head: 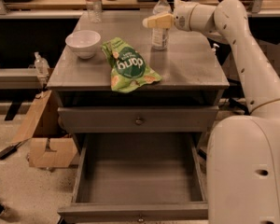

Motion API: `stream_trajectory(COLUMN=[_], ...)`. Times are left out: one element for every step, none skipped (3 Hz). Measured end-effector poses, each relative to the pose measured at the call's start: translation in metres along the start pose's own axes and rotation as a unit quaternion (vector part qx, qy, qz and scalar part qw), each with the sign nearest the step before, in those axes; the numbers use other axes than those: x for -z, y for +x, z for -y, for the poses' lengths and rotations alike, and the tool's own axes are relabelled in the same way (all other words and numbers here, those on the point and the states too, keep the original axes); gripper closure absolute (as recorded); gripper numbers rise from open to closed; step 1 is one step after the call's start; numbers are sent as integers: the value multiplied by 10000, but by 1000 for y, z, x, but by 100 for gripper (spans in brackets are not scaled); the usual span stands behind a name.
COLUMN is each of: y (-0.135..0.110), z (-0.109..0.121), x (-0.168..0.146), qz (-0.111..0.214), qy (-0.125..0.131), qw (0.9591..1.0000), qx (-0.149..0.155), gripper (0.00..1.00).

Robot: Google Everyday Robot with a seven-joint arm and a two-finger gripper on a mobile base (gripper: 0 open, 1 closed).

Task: Place blue plastic bottle into middle drawer

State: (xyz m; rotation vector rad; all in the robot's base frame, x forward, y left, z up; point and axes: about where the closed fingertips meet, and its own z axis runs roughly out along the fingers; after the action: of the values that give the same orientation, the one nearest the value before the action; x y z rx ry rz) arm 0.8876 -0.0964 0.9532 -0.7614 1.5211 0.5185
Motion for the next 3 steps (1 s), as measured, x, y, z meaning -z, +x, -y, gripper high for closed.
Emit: stream_trajectory(y=[16,17,18], z=[10,9,6], x=[-12,-16,-20], qz=[136,139,135], qy=[49,32,2], qw=[9991,9991,9991], qx=[-387,-402,-412], gripper=[19,42,73])
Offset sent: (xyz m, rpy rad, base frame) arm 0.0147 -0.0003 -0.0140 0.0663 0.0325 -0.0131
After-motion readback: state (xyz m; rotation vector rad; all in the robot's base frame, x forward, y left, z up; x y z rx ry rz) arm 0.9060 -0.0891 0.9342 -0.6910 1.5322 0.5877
